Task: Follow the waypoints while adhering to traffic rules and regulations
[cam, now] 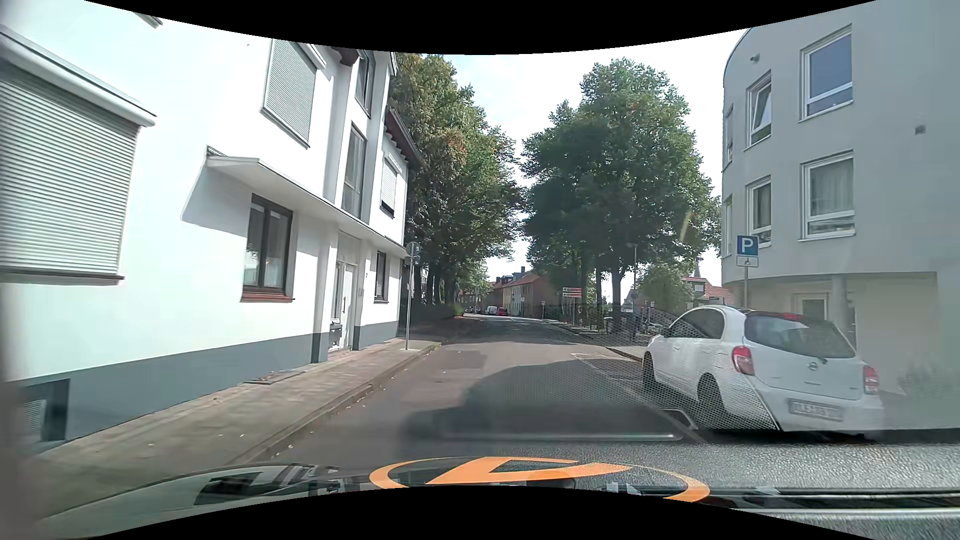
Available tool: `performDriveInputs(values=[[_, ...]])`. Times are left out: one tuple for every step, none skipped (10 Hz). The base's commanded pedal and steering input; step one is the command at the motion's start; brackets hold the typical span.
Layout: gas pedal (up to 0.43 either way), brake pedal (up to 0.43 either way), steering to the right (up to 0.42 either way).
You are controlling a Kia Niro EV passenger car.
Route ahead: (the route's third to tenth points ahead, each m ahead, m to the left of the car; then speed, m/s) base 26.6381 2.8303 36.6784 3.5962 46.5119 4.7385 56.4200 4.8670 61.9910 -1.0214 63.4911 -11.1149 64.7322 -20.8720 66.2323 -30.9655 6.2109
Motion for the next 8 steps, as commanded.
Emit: performDriveInputs(values=[[0.0,0.0,0.019],[0.0,0.0,0.019],[0.0,0.0,0.019],[0.0,0.0,0.02],[0.0,0.0,0.023],[0.0,0.0,0.026],[0.0,0.0,0.028],[0.0,0.0,0.031]])
